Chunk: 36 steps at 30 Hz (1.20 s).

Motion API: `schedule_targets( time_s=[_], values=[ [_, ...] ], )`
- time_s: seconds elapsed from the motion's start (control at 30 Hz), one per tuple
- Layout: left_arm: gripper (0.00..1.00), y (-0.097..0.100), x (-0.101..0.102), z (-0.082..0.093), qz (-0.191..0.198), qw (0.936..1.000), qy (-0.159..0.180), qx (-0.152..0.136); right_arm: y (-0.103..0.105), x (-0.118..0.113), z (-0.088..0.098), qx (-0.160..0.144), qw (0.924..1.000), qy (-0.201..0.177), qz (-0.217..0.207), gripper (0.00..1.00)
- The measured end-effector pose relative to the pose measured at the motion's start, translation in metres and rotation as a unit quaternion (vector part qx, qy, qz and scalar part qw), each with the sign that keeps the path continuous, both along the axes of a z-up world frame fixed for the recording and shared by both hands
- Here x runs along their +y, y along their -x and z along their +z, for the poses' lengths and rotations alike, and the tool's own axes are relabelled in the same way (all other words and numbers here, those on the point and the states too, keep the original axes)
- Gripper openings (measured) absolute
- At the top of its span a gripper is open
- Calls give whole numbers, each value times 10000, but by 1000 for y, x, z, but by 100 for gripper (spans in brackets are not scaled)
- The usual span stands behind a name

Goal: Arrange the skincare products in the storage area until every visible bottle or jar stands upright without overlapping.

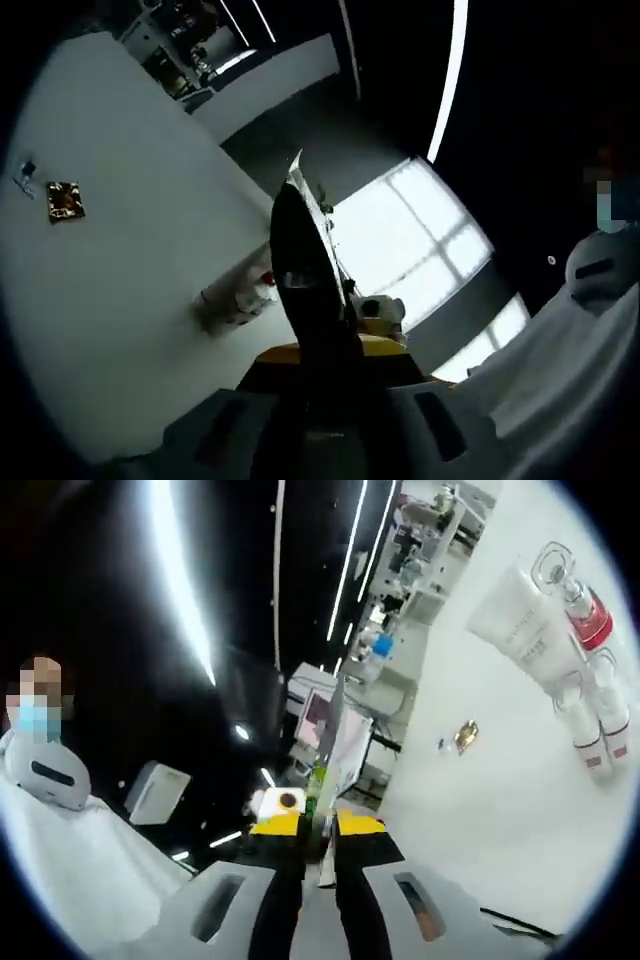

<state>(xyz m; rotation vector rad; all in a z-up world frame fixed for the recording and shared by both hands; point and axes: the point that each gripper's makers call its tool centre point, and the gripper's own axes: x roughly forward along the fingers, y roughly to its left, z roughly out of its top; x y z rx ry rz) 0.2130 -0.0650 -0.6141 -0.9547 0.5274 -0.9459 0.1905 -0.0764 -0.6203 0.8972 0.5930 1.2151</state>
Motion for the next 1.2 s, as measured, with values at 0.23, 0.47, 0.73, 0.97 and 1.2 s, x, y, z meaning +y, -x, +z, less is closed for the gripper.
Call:
schedule_targets(
  time_s=[0.23,0.47,0.73,0.97,1.2],
  values=[
    [15,2,-1,1,-171,9990,-298,-284,-7,-5,7,108,9993,-295,-213,2],
    [8,6,3,0,-229,9993,-175,-227,-11,-14,3,340,9984,-295,-349,1],
    [0,2,6,-14,-76,9992,-368,135,-14,-15,-12,349,9981,148,-476,2],
    [0,-5,13,-52,128,9954,-778,543,-23,-10,-45,592,9931,852,-546,3],
    [0,-8,16,-54,127,9964,-717,444,-24,-12,-47,502,9932,897,-550,4]
  ],
)
